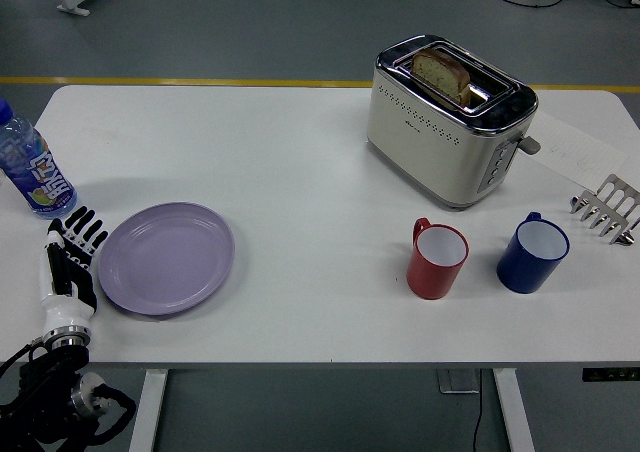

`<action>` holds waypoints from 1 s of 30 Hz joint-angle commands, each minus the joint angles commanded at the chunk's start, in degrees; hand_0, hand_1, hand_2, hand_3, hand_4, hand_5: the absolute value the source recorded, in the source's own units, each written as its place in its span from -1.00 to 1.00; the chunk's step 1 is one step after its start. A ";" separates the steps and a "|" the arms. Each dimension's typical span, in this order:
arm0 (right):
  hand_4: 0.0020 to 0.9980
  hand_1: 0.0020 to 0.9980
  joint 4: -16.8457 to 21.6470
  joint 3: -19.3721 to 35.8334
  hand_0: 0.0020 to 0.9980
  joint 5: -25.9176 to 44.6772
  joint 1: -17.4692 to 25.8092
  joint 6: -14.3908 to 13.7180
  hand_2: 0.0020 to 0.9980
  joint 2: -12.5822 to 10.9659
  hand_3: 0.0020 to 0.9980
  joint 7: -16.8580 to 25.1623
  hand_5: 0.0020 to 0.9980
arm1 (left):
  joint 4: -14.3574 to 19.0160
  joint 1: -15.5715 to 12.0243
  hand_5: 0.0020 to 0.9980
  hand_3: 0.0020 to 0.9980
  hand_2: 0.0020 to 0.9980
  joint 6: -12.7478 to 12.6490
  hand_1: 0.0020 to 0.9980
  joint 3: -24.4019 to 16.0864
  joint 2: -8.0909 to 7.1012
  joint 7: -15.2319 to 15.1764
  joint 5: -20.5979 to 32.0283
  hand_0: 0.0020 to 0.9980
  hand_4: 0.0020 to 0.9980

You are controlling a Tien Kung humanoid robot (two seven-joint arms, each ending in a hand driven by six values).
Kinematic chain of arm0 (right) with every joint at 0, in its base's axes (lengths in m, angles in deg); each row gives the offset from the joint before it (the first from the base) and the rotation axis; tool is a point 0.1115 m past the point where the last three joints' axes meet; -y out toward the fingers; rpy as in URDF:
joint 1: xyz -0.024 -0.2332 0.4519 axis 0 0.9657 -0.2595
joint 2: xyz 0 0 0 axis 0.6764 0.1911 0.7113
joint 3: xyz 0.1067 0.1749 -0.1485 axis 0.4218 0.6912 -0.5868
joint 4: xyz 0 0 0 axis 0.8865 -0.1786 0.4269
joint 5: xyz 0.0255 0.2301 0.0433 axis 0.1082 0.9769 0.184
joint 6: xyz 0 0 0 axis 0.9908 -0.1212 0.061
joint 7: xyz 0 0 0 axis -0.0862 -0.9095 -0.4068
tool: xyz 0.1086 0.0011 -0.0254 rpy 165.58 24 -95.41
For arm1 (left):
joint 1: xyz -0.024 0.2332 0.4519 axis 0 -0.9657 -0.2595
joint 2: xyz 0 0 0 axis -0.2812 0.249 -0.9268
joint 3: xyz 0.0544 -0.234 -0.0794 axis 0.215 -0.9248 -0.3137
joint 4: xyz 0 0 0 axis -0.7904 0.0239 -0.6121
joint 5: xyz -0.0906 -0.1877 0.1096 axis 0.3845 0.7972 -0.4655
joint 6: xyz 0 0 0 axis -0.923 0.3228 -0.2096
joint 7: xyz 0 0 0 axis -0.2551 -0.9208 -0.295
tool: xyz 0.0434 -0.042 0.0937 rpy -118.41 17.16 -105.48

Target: Push plate across desktop

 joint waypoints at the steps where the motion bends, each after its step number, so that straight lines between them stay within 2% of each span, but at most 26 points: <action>1: -0.82 0.06 0.00 0.00 0.14 -0.01 -0.05 0.01 0.23 0.00 0.19 0.00 0.14 | -0.04 0.24 1.00 0.35 0.56 0.00 0.53 0.36 0.02 -0.04 0.17 0.46 -0.15; 3: -0.83 0.06 0.01 0.00 0.14 -0.03 -0.11 0.03 0.23 0.00 0.19 -0.01 0.13 | -0.10 0.52 1.00 0.34 0.56 0.03 0.52 0.79 0.03 -0.08 0.40 0.46 -0.21; 22: -0.83 0.06 0.08 0.34 0.14 -1.12 -0.98 0.49 0.23 0.00 0.19 -0.08 0.13 | -0.64 3.30 1.00 0.32 0.56 0.05 0.52 7.35 -0.81 -0.41 4.10 0.45 -0.25; 30: -0.83 0.06 0.07 0.55 0.14 -1.59 -1.33 0.65 0.23 0.00 0.19 -0.01 0.13 | -1.06 5.54 1.00 0.32 0.56 -0.12 0.51 11.31 -0.86 -0.86 6.61 0.45 -0.25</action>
